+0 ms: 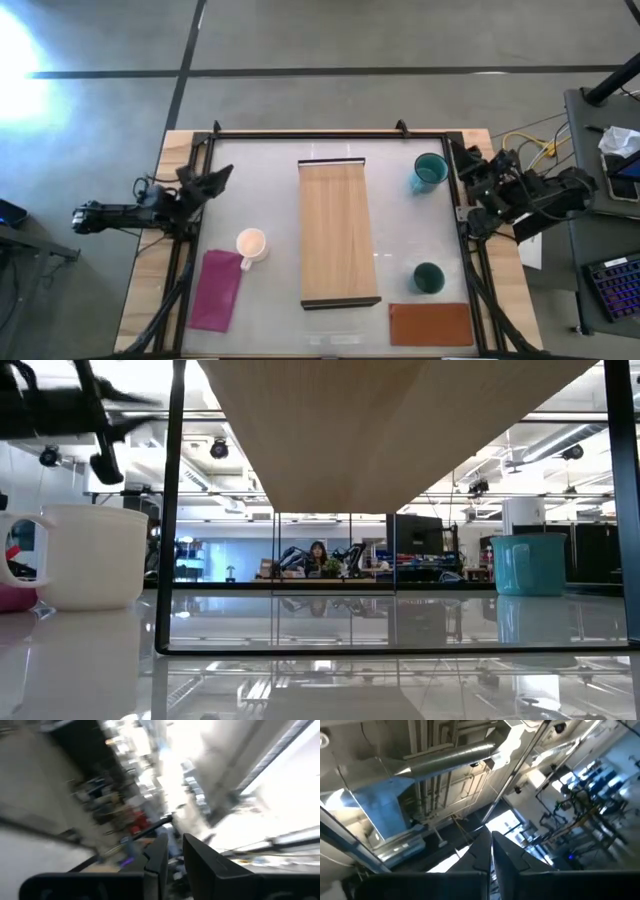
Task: Stack small to large cups/mugs on shelf
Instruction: Put the white mug on the shelf
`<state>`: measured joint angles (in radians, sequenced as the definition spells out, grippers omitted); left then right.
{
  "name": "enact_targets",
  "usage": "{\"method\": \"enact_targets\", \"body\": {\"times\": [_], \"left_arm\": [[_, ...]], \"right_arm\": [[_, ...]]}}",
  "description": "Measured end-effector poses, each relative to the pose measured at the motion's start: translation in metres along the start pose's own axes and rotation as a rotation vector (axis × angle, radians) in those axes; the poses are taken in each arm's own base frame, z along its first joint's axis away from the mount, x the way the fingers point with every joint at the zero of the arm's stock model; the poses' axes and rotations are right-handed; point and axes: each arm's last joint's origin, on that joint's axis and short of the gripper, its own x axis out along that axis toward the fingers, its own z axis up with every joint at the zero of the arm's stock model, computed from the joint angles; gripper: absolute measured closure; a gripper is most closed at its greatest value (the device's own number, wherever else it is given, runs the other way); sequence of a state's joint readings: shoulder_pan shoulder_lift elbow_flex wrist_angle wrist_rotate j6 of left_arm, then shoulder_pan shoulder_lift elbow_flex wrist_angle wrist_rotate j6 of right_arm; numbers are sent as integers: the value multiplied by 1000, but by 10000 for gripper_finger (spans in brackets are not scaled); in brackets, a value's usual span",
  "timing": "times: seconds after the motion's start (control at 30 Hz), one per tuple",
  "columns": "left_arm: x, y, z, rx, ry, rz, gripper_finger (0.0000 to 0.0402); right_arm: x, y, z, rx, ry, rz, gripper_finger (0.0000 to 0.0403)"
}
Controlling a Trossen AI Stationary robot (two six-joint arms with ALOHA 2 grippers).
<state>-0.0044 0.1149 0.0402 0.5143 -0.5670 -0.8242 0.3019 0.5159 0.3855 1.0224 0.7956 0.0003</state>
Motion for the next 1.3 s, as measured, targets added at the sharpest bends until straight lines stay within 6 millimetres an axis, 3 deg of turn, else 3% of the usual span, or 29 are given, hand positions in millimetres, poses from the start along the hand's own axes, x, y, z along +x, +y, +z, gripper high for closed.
{"method": "enact_targets", "body": {"times": [0.17,0.3,0.43,0.57,0.8,1.07,1.2,1.3], "left_arm": [[2,-15,12,51,-64,-87,358],[11,-30,15,139,7,-91,358],[27,-53,19,272,152,-67,358],[46,-73,20,506,368,43,358],[66,-93,22,739,700,286,331],[85,-96,10,942,1072,537,249],[93,-93,-2,1047,1294,526,238],[96,-86,-12,1030,1410,606,237]], "right_arm": [[16,17,6,6,2,2,394],[31,30,8,-28,11,4,394],[45,42,1,-81,50,-19,394],[55,47,-12,-186,161,-163,389],[55,41,-28,-167,439,-383,331],[51,37,-37,-175,583,-541,256],[50,32,-45,-154,623,-631,238],[50,30,-53,-131,660,-666,232]]}}
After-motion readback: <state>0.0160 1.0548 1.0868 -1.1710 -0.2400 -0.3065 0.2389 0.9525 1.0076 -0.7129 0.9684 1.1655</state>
